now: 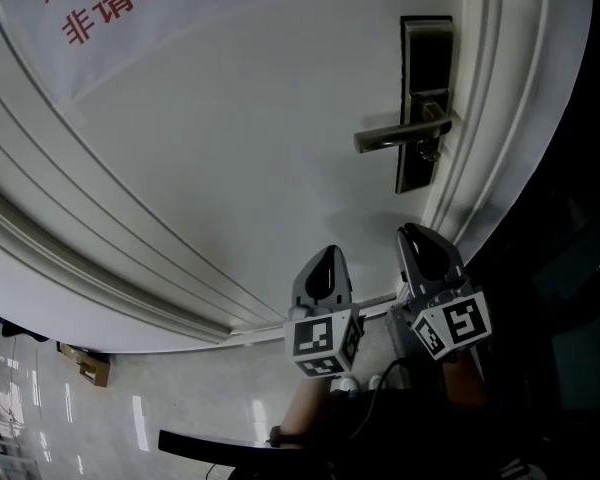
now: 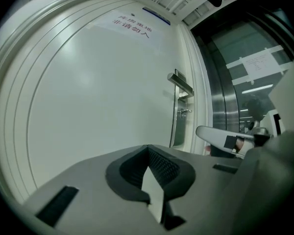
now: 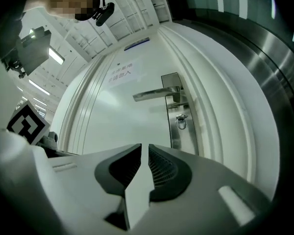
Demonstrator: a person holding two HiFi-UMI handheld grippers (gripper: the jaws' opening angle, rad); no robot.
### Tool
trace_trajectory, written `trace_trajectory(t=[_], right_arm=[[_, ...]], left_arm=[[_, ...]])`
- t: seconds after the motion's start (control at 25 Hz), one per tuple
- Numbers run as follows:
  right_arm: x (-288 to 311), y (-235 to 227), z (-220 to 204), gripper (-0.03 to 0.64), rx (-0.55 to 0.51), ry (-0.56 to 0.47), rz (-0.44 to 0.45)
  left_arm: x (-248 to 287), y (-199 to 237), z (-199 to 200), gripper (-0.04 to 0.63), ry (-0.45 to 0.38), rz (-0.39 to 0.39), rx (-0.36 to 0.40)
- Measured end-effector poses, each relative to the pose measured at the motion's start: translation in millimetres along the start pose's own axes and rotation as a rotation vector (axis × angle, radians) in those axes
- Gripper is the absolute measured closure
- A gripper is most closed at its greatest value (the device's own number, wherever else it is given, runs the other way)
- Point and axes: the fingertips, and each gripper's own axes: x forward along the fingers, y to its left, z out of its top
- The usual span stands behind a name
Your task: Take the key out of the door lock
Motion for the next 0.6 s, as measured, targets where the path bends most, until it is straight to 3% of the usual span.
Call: trace_trajectory(t=[0.6], right_arm=[[34, -67, 56, 0.546, -0.717, 0.097, -0.090]], left_arm=[[3, 12, 2, 0.595, -0.016, -0.011, -0.026]])
